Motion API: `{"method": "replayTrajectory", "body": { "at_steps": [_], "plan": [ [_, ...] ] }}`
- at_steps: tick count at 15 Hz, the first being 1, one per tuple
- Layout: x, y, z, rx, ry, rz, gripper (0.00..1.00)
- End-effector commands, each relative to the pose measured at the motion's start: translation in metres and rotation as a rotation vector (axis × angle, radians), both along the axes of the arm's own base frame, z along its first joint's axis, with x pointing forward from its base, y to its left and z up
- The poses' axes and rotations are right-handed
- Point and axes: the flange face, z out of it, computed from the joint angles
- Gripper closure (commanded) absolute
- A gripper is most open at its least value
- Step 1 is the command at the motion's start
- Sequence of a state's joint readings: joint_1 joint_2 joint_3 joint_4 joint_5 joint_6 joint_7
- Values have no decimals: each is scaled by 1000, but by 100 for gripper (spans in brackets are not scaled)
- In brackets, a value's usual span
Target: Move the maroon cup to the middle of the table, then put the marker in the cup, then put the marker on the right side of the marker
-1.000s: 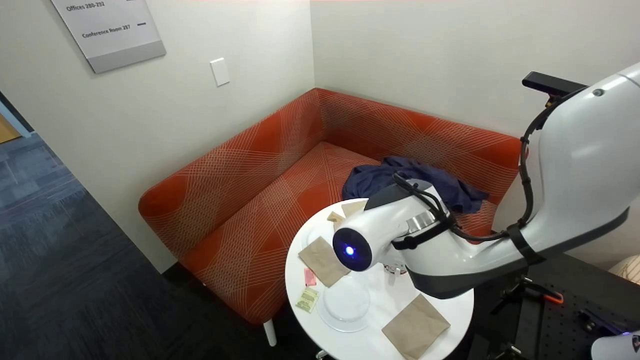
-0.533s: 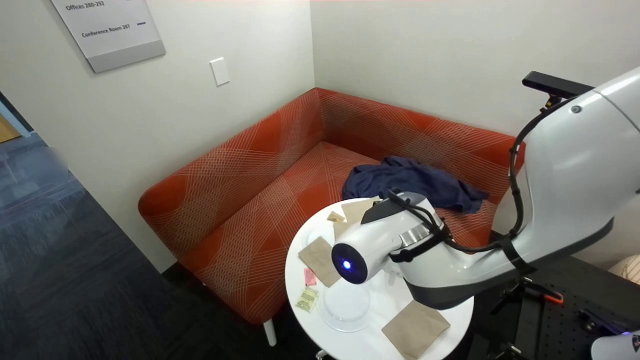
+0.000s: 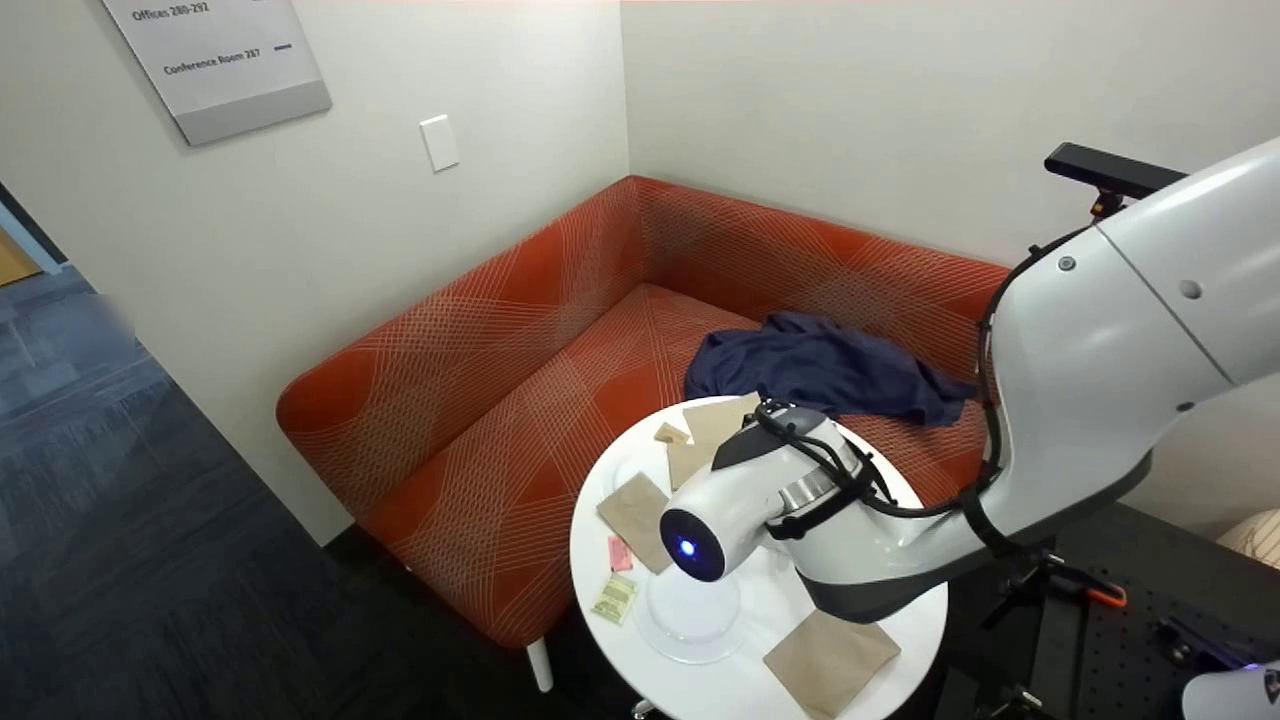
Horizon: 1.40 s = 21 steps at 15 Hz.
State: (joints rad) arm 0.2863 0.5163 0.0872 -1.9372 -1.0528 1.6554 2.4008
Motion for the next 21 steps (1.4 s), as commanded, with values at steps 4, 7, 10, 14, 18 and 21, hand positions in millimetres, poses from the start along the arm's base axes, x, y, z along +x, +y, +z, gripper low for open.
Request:
{"method": "replayTrajectory", "body": {
  "at_steps": [4, 7, 10, 14, 18, 21],
  "plan": [
    [14, -13, -24, 1, 9, -26, 95],
    [18, -16, -37, 5, 21, -30, 95],
    [22, -16, -51, 8, 33, -29, 95],
    [26, -15, -71, 11, 52, -30, 95],
    [28, -13, -89, 15, 78, -28, 54],
    [28, -12, -86, 27, 79, -27, 38]
  ]
}}
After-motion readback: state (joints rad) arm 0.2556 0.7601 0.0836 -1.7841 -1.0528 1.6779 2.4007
